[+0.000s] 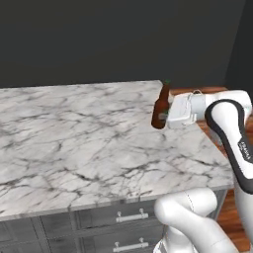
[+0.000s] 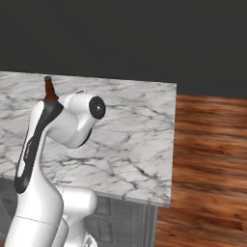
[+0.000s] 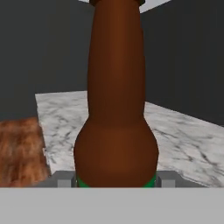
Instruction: Get the candle and the beer from the cabinet and move them to the dining counter.
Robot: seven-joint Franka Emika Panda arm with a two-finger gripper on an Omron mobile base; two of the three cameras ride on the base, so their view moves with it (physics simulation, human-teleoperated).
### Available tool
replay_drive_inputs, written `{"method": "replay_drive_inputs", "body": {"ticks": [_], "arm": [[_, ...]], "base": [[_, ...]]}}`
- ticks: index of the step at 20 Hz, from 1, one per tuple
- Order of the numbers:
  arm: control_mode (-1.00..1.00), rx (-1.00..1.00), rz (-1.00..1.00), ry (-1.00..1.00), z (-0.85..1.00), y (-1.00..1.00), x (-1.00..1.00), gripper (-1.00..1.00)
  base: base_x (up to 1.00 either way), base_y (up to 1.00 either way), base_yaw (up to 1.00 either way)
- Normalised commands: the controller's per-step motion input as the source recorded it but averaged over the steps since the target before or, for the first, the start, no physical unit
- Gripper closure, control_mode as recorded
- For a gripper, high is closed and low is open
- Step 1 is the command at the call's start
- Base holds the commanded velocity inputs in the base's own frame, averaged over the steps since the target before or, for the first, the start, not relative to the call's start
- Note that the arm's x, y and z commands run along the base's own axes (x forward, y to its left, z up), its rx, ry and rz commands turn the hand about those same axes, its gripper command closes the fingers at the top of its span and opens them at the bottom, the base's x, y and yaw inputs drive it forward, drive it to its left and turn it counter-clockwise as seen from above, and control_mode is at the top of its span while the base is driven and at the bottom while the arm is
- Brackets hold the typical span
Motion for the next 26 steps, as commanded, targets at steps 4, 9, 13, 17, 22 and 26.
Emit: {"method": "replay_drive_inputs", "body": {"ticks": [4,9,13,17,22,26], "arm": [[-1.0,-0.02,0.21,0.0,-0.35,0.26,0.21,1.0],[-1.0,-0.05,0.05,0.02,-0.51,0.22,-0.03,1.0],[-1.0,-0.03,0.0,0.05,-0.62,0.05,-0.06,1.0],[-1.0,0.0,0.0,0.08,-0.54,0.0,0.07,1.0],[-1.0,0.0,0.0,0.1,-0.31,0.01,0.3,1.0],[-1.0,-0.02,0.06,0.14,-0.3,0.06,0.27,1.0]], "base": [[0.0,0.0,0.0],[0.0,0.0,0.0],[0.0,0.0,0.0],[0.0,0.0,0.0],[0.0,0.0,0.0],[0.0,0.0,0.0]]}}
